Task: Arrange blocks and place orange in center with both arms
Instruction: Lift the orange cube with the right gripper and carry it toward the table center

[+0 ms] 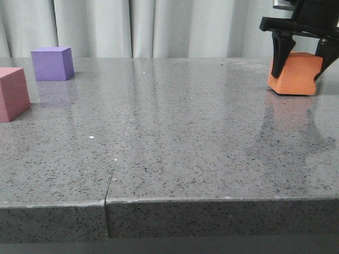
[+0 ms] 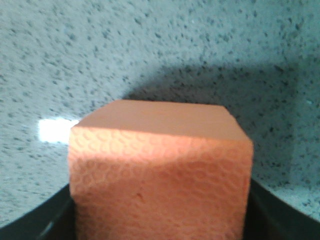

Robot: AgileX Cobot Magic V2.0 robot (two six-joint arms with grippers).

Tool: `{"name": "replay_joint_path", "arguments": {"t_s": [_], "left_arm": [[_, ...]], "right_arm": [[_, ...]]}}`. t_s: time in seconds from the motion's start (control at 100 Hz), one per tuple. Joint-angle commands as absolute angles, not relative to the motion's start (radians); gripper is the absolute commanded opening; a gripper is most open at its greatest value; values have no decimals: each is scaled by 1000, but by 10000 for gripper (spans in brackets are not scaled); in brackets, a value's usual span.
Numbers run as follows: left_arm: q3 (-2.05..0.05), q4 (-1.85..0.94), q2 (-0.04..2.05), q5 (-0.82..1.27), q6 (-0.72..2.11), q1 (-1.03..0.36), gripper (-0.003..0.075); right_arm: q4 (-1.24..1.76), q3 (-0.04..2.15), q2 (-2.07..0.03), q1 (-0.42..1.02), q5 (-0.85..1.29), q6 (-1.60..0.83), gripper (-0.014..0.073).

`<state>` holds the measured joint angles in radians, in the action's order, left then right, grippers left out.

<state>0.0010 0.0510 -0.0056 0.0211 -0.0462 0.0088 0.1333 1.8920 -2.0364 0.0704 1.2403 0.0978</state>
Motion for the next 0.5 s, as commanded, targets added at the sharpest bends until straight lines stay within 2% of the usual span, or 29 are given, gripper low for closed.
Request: {"name": "replay_joint_path", "arguments": {"t_s": [0.0,0.22,0.49], "left_arm": [[41,42,-34,-58,-48,2,-20],[41,42,-34,-58,-48,2,-20],[41,42,-34,-58,-48,2,-20]], "right_arm": [[166,1954,-1978,78,1309,96,318],[156,2021,-1976,144,1332,197,318],[147,2023,-1977,298,1323,291,318]]}}
